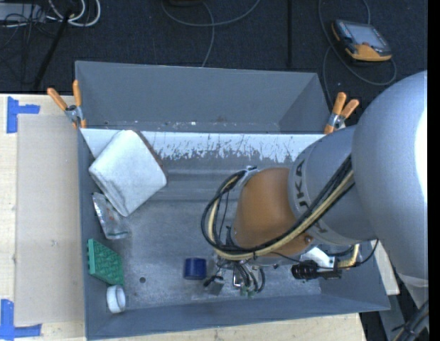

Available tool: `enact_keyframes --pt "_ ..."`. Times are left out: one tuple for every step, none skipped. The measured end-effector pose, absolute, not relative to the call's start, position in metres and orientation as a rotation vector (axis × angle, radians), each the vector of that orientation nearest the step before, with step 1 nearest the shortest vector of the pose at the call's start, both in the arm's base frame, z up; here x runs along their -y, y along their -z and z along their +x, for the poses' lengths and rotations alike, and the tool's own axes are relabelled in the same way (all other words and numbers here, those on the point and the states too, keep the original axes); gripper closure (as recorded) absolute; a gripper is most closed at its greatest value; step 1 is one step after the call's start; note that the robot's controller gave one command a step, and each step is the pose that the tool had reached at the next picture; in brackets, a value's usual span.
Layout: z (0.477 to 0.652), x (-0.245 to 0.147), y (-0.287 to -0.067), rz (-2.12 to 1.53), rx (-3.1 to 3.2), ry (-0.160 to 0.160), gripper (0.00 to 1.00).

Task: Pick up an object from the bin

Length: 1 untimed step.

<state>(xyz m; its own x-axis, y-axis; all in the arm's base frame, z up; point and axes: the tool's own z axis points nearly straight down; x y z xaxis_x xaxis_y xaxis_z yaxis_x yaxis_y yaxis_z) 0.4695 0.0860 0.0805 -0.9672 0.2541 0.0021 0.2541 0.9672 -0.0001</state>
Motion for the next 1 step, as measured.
enact_keyframes --pt "0.4800 -0.0764 -0.2517 -0.496 3.110 0.003 1.00"
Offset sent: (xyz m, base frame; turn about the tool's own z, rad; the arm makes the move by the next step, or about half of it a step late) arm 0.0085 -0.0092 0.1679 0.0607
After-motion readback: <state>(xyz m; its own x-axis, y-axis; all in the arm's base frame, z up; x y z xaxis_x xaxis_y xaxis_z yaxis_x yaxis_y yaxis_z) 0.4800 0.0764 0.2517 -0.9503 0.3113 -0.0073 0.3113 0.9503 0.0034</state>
